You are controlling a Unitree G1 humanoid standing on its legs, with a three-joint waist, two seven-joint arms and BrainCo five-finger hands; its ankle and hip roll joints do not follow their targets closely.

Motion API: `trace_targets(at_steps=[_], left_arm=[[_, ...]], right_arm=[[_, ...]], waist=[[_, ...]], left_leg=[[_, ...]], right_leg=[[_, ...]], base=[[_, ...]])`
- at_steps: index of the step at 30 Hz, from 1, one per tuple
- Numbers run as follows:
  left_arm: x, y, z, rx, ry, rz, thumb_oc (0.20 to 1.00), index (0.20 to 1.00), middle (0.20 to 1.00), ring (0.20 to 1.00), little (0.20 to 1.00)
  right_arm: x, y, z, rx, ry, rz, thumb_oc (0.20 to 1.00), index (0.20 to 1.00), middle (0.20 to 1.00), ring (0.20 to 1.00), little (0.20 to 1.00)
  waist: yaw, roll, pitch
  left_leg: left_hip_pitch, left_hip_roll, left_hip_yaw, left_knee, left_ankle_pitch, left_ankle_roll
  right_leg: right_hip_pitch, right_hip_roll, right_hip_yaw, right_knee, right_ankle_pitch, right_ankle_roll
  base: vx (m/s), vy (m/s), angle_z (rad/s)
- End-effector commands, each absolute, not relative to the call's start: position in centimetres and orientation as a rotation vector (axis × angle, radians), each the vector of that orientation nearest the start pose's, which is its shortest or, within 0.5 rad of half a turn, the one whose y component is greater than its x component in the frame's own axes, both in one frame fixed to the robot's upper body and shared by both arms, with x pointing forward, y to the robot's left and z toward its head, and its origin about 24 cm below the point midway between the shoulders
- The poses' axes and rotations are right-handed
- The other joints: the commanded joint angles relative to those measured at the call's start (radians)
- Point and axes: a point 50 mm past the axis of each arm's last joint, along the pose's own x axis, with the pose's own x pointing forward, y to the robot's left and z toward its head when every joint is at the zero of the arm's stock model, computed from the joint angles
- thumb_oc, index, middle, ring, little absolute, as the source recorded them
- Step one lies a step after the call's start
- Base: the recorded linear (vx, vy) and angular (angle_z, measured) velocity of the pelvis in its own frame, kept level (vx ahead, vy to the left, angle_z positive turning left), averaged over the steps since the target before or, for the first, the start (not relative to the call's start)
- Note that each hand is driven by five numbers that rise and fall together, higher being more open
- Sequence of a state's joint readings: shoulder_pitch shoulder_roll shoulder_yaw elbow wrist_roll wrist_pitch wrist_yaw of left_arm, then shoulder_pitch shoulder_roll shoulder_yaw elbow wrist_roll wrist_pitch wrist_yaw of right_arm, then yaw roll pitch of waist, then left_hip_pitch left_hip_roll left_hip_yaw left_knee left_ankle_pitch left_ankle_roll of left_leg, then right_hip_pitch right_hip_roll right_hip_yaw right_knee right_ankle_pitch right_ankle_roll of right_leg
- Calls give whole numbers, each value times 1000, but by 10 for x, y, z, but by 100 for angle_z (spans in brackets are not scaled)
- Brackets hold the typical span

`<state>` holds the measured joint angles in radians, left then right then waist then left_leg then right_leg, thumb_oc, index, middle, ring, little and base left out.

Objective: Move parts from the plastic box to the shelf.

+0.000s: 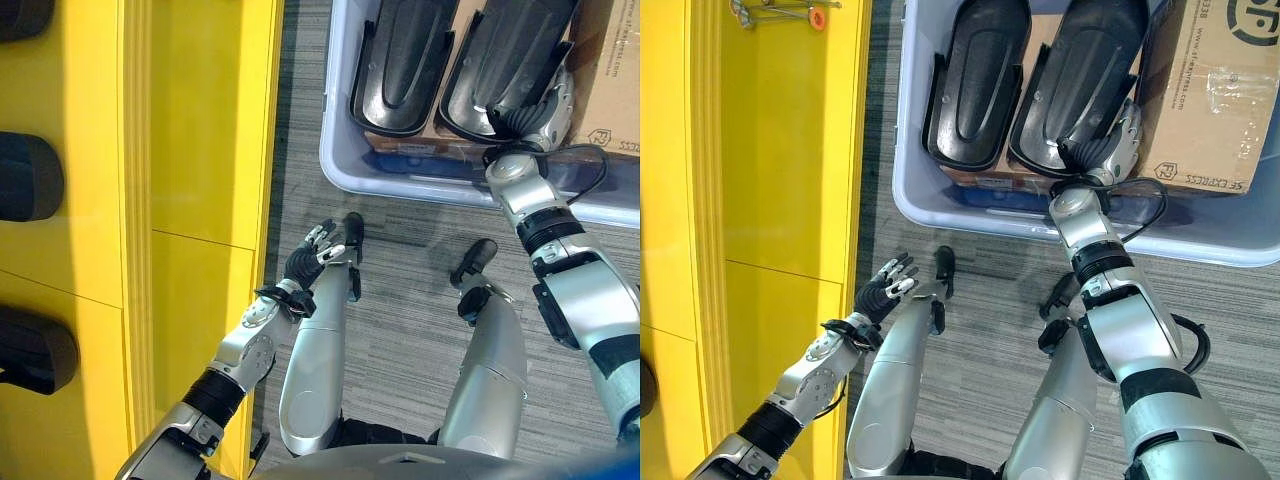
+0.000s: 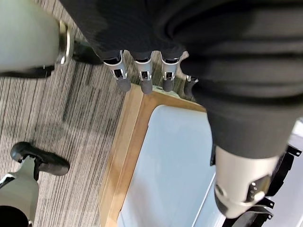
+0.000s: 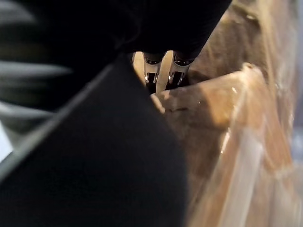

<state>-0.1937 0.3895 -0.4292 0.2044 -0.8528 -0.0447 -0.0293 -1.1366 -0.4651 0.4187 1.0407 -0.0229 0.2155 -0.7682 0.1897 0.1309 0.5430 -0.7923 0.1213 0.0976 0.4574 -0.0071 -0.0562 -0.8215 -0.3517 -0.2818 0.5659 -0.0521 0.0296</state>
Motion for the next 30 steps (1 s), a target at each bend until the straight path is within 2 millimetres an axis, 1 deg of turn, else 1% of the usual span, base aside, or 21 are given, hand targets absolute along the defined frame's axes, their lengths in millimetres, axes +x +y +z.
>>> trace_targets(at_steps=[1,4,5,6,7,8,9,10,12,15,18,19,23,24,25,27,28,29,30], left_arm=[[262,120,32,-399,152,-442,1000,1000,1000,1000,1000],[261,122,31,-403,147,-437,1000,1000,1000,1000,1000],[261,125,31,-403,143,-430,1000,1000,1000,1000,1000],[261,126,31,-402,141,-427,1000,1000,1000,1000,1000],[261,127,31,-398,139,-431,1000,1000,1000,1000,1000],[261,127,31,-397,139,-432,1000,1000,1000,1000,1000],[261,126,32,-386,139,-433,1000,1000,1000,1000,1000],[260,126,33,-375,136,-431,1000,1000,1000,1000,1000],[261,122,35,-367,125,-432,1000,1000,1000,1000,1000],[261,119,36,-370,127,-433,1000,1000,1000,1000,1000],[262,119,36,-361,136,-439,1000,1000,1000,1000,1000],[262,120,35,-368,146,-429,1000,1000,1000,1000,1000],[262,124,33,-359,146,-417,1000,1000,1000,1000,1000],[262,125,33,-361,141,-420,1000,1000,1000,1000,1000],[262,125,33,-364,137,-420,1000,1000,1000,1000,1000],[261,125,34,-355,131,-417,1000,1000,1000,1000,1000],[261,127,34,-355,129,-414,1000,1000,1000,1000,1000],[260,129,33,-370,130,-415,1000,1000,1000,1000,1000],[259,129,32,-374,130,-423,1000,1000,1000,1000,1000]], right_arm=[[402,-245,196,-1087,-66,-758,1000,1000,1000,1000,1000],[403,-248,192,-1110,-9,-738,1000,1000,1000,1000,1000],[402,-249,185,-1067,39,-743,780,780,780,780,780],[401,-252,180,-1020,85,-748,479,479,479,479,479],[398,-256,169,-884,164,-768,200,200,200,200,200],[398,-257,167,-856,175,-772,200,200,200,200,200],[395,-261,156,-748,232,-778,200,200,200,200,200],[395,-262,152,-725,246,-761,200,200,200,200,200],[397,-258,154,-784,238,-722,200,200,200,200,200],[397,-261,153,-824,250,-710,200,200,200,200,200],[398,-260,151,-826,252,-658,200,200,200,200,200],[398,-261,150,-785,245,-653,200,200,200,200,200],[400,-256,156,-842,180,-628,200,200,200,200,200],[401,-254,155,-796,173,-624,200,200,200,200,200],[401,-253,153,-699,166,-639,200,200,200,200,200],[401,-248,151,-442,130,-670,200,200,200,200,200],[401,-247,153,-381,100,-682,200,200,200,200,200],[400,-243,160,-369,0,-695,200,200,200,200,200],[400,-239,166,-370,-74,-698,200,200,200,200,200]], waist=[[41,73,-23],[46,72,-23],[50,73,-23],[53,74,-23],[58,77,-23],[59,78,-23],[65,81,-23],[70,83,-23],[73,83,-23],[71,83,-23],[70,82,-23],[69,82,-23],[66,75,-23],[66,74,-23],[64,73,-23],[62,71,-23],[60,69,-23],[53,63,-23],[48,59,-23]], left_leg=[[-19,-30,15,23,-64,39],[-21,-32,14,25,-65,43],[-23,-34,16,25,-65,46],[-26,-37,14,26,-67,48],[-32,-40,12,28,-68,50],[-33,-41,11,28,-68,50],[-36,-45,8,25,-66,50],[-40,-49,4,22,-65,50],[-49,-48,3,20,-61,48],[-44,-47,5,20,-58,45],[-38,-45,2,12,-51,41],[-35,-44,1,2,-45,39],[-3,-37,3,-65,-10,25],[8,-33,4,-83,-1,21],[21,-28,6,-102,7,17],[56,-20,9,-146,25,8],[73,-17,4,-168,34,2],[111,-3,3,-221,57,-10],[131,10,5,-248,70,-18]], right_leg=[[21,4,9,55,-43,70],[25,2,5,52,-40,72],[23,0,4,53,-39,71],[20,-2,3,58,-42,70],[15,-4,1,65,-44,68],[15,-4,0,67,-45,67],[12,-3,-3,72,-48,66],[11,-2,-8,72,-49,66],[4,-4,-13,68,-46,67],[8,-5,-12,68,-46,67],[12,-3,-11,61,-42,68],[14,0,-10,56,-40,69],[39,21,-16,6,-27,72],[48,27,-19,-8,-23,73],[56,32,-21,-21,-18,73],[83,43,-23,-53,-13,73],[97,49,-22,-66,-12,73],[124,61,-16,-96,-9,77],[138,64,-16,-112,-6,79]], base=[[0,0,0],[0,0,0],[0,0,0],[0,0,0],[-3,1,3],[-10,-22,6],[-18,-45,11],[-32,-61,10],[-38,-46,8],[-8,-7,2],[-1,-14,0],[-3,-53,-1],[-13,-69,0],[-14,-77,0],[-12,-69,-1],[0,-43,-5],[9,-29,-11],[3,-29,-13],[4,-20,-15]])
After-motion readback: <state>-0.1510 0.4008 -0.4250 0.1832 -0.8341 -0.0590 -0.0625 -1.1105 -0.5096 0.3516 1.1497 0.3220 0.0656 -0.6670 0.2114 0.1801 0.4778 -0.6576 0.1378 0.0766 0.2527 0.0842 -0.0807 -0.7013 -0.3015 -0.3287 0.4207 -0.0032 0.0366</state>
